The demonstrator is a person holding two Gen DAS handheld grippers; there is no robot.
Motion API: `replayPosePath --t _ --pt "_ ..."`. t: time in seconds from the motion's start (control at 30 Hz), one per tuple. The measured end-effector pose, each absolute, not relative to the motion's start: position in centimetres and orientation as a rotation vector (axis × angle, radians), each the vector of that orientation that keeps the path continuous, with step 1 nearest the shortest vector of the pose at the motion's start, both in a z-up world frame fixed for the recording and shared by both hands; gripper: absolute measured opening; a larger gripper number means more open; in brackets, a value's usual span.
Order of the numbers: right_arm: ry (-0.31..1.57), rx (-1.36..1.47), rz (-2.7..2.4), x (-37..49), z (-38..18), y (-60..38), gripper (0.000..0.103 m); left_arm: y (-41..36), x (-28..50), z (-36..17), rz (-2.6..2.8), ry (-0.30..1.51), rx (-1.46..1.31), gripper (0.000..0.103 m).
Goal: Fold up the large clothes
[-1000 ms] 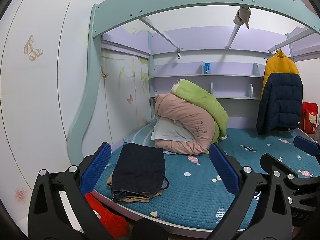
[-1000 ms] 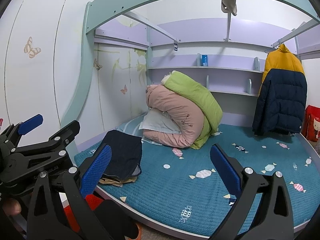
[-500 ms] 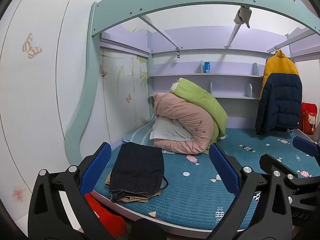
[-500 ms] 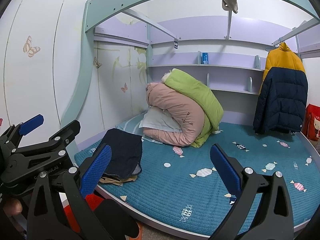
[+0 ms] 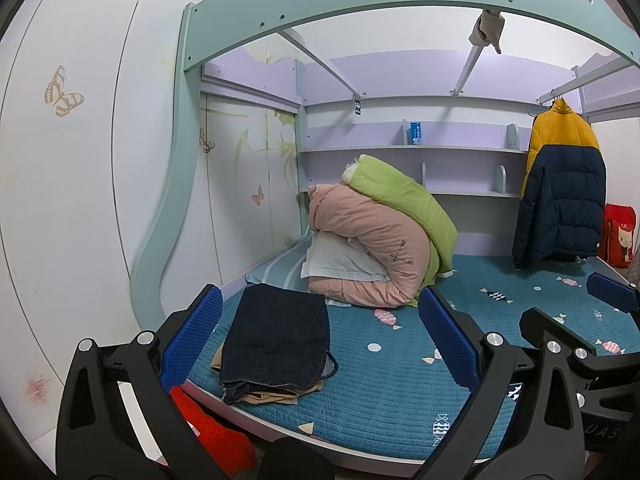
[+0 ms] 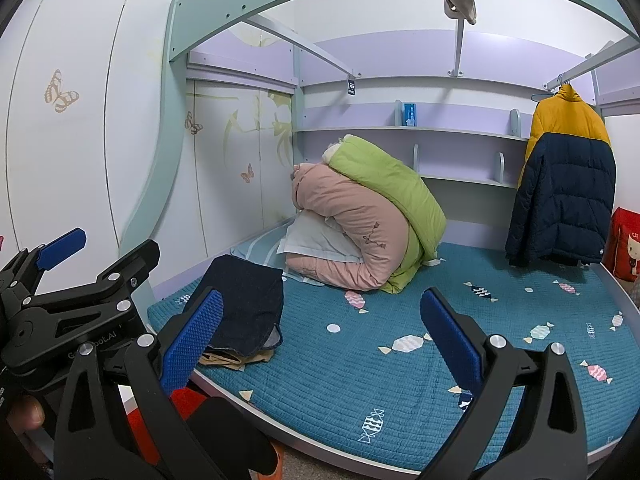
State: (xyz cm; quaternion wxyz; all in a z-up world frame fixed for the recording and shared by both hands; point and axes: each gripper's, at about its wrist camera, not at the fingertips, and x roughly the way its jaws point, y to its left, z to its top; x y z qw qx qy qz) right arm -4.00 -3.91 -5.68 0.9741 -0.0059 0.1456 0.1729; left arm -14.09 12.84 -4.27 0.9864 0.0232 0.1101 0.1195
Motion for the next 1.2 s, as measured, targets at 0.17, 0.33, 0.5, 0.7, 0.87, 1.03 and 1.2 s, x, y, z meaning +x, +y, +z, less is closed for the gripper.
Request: replayPosePath --t 0.17,0.33,0.5,0.7,0.87,1.03,1.2 --pt "0.296 -0.011 0.348 -3.93 -5.75 -3.87 0.096 12.84 -14.12 -4.27 0.240 0.222 0.044 0.098" --pt "0.297 -0.010 0.349 -3.87 -5.82 -3.82 0.096 12.89 -14.12 -4.25 0.239 0.222 0.046 0.098" --pt "0.301 -0.008 0.349 -3.91 -6.17 -3.75 0.096 13.10 -13.96 -4.52 0.243 0.224 0.048 0.098" --pt "0.301 -0.008 0.348 -3.94 -6.20 -3.78 0.096 13.27 -13.87 -4.83 0.248 0.224 0.051 0.098" --pt "0.304 -0.006 0.349 -4.02 -6.43 -3.74 0.096 13.39 -13.91 -4.98 0.251 0.225 0.055 0.098" --pt "0.304 -0.006 0.350 -3.99 -6.52 -3.76 0.096 13.57 -14.02 -5.13 0.252 0.223 0.055 0.098" --pt "0.308 -0.005 0.351 -3.98 -6.64 -3.75 0.096 13.55 -14.06 -5.16 0.252 0.226 0.057 0.098"
